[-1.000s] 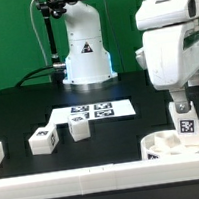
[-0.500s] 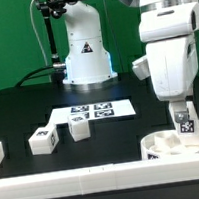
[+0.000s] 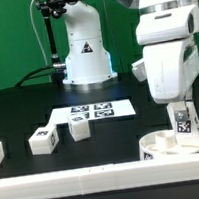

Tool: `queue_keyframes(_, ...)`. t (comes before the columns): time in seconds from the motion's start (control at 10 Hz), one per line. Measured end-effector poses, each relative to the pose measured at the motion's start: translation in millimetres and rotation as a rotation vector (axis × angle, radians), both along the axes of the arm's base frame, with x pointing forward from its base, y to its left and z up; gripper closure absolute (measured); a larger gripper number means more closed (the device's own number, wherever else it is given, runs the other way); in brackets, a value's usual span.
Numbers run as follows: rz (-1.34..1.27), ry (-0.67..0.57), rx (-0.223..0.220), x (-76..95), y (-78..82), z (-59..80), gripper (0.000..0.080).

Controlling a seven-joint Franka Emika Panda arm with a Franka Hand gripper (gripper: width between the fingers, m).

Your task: Assemble stool

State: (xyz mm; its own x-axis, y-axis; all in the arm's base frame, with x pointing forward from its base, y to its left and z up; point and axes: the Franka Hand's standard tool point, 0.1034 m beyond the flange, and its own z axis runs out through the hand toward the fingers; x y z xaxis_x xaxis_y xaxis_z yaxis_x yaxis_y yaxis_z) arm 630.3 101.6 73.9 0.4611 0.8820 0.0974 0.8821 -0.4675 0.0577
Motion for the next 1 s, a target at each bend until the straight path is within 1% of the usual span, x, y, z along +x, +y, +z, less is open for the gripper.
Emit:
queue_keyframes(0.1, -0.02, 0.001, 0.003, 0.0, 0.1, 0.0, 0.0462)
queue_keyframes(0.5, -0.382, 0.026, 0.044, -0.2, -0.8, -0.2, 0.0462)
queue_keyframes(0.7, -0.618, 0.026, 0.085, -0.1, 1.2, -1.5, 0.0462)
queue_keyframes(1.0, -0.935, 0.049, 0.132, 0.0, 4.9, -1.4, 0.0461)
